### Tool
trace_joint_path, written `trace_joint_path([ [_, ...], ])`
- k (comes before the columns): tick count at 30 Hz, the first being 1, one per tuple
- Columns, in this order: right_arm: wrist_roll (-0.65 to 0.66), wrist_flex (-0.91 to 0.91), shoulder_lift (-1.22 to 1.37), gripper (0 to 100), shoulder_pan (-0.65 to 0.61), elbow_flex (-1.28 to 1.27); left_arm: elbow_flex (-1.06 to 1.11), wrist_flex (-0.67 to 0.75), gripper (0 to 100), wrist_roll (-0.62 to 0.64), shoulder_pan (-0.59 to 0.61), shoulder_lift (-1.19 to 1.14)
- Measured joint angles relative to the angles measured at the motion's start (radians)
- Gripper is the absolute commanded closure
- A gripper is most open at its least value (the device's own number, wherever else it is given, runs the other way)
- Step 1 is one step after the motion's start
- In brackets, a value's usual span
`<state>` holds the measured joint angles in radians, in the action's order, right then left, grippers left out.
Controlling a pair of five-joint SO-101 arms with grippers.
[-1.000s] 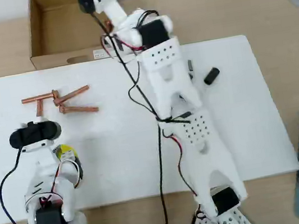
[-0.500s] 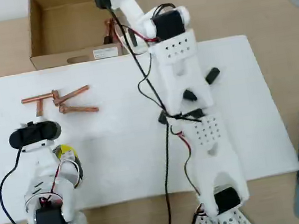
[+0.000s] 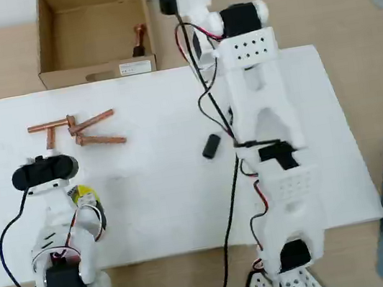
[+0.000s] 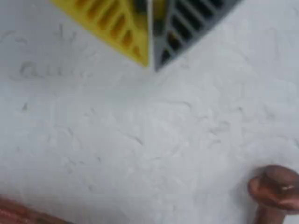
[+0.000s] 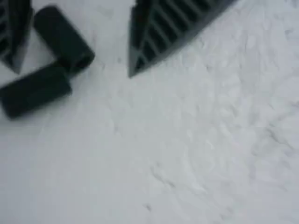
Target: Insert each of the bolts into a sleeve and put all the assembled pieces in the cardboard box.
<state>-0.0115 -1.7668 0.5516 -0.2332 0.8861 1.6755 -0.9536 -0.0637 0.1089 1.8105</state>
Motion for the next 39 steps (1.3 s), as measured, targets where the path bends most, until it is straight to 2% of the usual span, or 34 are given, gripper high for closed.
trace_joint_path([
  [13,-0.123,0.074,0.0,82.6,0.069,-0.265,0.0,0.0,100,0.0,0.0,0.0],
  [21,-0.137,0.089,0.074,82.6,0.094,-0.281,0.0,0.0,100,0.0,0.0,0.0],
  [39,-0.137,0.018,0.434,82.8,0.106,0.117,0.0,0.0,100,0.0,0.0,0.0],
])
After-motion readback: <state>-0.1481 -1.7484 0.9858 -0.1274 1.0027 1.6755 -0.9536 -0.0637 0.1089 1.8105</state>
